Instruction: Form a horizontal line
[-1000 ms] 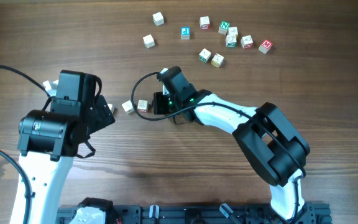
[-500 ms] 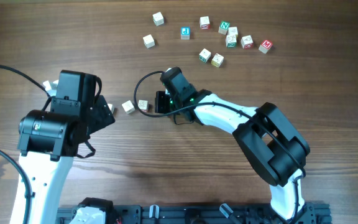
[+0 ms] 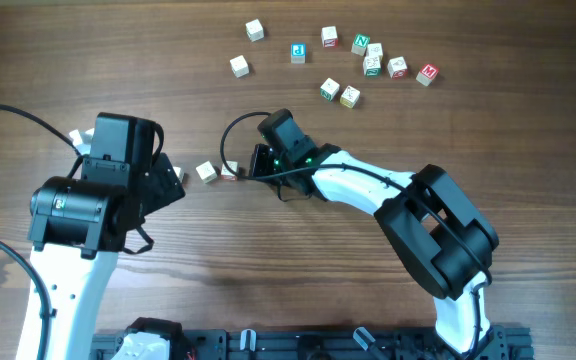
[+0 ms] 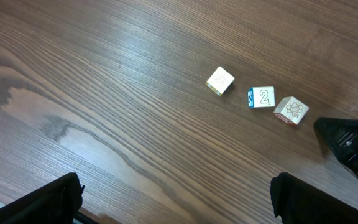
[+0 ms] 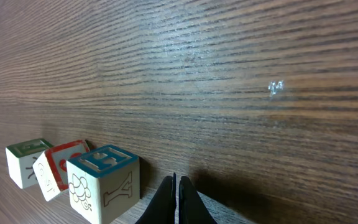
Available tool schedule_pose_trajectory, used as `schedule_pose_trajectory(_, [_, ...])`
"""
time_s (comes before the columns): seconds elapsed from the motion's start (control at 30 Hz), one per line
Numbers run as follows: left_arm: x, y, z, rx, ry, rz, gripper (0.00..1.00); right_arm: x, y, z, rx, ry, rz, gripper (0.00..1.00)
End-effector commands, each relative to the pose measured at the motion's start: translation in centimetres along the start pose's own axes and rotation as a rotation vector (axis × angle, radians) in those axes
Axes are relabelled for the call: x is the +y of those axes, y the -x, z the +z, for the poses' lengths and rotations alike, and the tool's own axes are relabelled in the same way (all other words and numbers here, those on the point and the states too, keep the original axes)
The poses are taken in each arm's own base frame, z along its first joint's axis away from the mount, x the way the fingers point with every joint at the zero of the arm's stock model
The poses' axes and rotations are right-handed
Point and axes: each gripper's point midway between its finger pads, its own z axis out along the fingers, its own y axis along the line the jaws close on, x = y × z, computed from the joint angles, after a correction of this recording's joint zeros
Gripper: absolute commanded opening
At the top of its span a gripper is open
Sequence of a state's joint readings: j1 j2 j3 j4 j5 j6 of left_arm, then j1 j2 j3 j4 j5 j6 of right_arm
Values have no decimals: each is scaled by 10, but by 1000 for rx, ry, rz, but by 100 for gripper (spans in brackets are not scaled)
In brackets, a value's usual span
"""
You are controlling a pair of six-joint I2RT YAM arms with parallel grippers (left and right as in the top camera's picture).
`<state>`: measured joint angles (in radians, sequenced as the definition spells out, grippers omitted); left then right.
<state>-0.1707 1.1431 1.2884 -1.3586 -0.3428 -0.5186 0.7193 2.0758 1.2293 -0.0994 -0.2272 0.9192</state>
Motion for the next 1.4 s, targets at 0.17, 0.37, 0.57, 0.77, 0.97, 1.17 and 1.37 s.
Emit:
schedule_pose_trajectory(0.17, [0, 0, 1, 6, 4, -16, 100, 3, 9, -1, -37, -6, -9, 4])
schedule_pose_trajectory(0.37, [0, 0, 1, 6, 4, -16, 100, -2, 9, 3, -41, -20, -1, 4])
schedule_pose_trajectory(0.57, [0, 0, 1, 6, 4, -16, 100, 6, 11, 3, -43, 15, -7, 4])
schedule_pose_trajectory(0.77, [0, 0, 1, 6, 4, -16, 100, 6, 11, 3, -45, 17, -9, 4])
schedule_pose_trajectory(0.97, [0, 0, 1, 6, 4, -16, 100, 4, 9, 5, -38, 10, -11, 4])
schedule_pose_trajectory(1.17, [0, 0, 1, 6, 4, -16, 100, 2, 6, 9, -27, 10, -10, 4])
schedule_pose_trajectory(1.37, [0, 0, 1, 6, 4, -17, 100, 8, -4, 22, 11, 56, -24, 4])
